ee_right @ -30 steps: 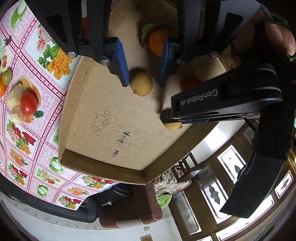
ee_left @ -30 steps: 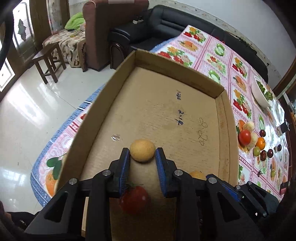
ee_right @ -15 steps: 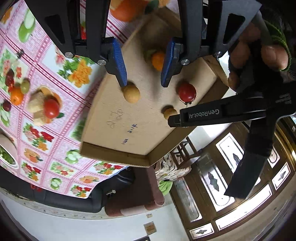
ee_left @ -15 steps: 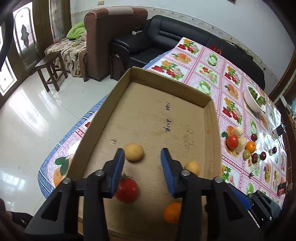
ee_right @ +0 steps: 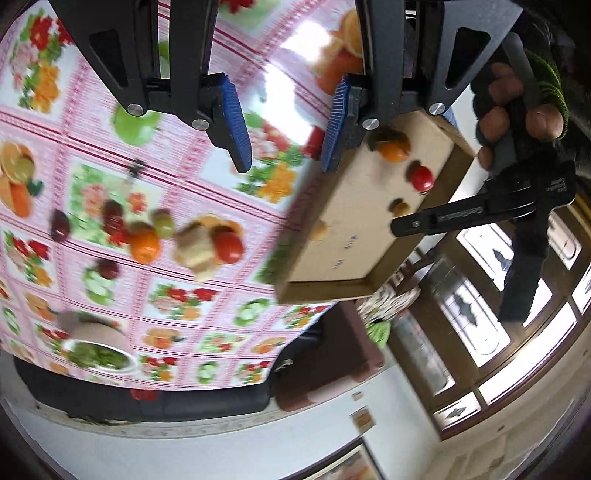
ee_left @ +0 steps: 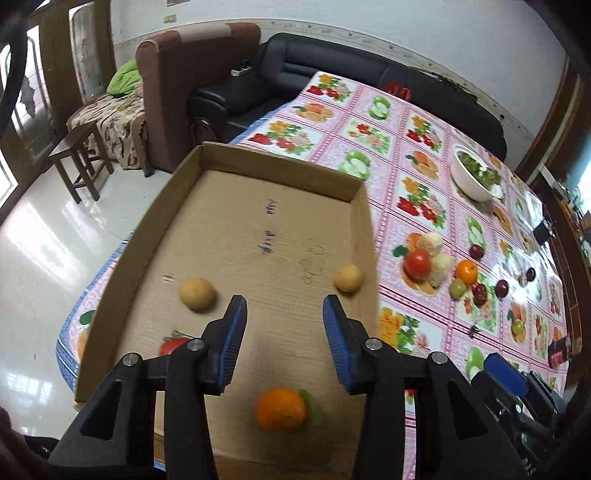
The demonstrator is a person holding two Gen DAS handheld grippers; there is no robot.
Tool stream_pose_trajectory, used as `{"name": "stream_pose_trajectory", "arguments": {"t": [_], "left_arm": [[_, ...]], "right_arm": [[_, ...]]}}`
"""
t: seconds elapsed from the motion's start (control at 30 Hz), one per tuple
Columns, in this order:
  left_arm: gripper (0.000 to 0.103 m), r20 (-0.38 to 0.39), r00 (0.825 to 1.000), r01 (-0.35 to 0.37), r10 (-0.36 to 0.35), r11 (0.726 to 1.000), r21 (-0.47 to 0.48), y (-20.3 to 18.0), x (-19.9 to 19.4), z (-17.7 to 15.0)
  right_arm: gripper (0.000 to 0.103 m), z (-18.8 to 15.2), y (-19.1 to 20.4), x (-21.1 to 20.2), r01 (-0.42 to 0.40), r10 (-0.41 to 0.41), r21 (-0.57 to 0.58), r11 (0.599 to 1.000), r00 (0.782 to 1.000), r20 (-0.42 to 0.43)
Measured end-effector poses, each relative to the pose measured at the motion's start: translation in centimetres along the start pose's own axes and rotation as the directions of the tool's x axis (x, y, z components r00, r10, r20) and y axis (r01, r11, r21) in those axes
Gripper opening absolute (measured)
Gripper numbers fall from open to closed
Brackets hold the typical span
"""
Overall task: Organize fruits
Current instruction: 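Move both open tools back over the remaining fruits on the table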
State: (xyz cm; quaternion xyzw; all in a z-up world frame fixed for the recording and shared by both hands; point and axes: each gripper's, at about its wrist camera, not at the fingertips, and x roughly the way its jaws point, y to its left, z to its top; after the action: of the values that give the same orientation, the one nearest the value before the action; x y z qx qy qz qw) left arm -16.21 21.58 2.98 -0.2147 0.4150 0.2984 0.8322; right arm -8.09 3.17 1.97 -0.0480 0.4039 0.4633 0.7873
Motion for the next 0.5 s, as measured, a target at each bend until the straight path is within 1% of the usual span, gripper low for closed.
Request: {"name": "stream_pose_trajectory", "arguments": {"t": [0.3, 0.5], "left_arm": [[0.041, -0.020, 0.997, 0.075, -0.073, 0.995, 0.067, -4.2, -0.3, -0.8], [0.043, -0.051, 0.990, 0.138, -0.133, 0.983, 0.123, -7.4, -0.3, -1.7]], "right_arm": [[0.042, -1.9, -5.5, -3.0, 0.080, -0.084, 0.113, 0.990, 0.996, 0.026], [0.042, -2.8, -8.4, -4.8, 0.122, -0.130, 0.169, 0.978, 0.991, 0.041]]}}
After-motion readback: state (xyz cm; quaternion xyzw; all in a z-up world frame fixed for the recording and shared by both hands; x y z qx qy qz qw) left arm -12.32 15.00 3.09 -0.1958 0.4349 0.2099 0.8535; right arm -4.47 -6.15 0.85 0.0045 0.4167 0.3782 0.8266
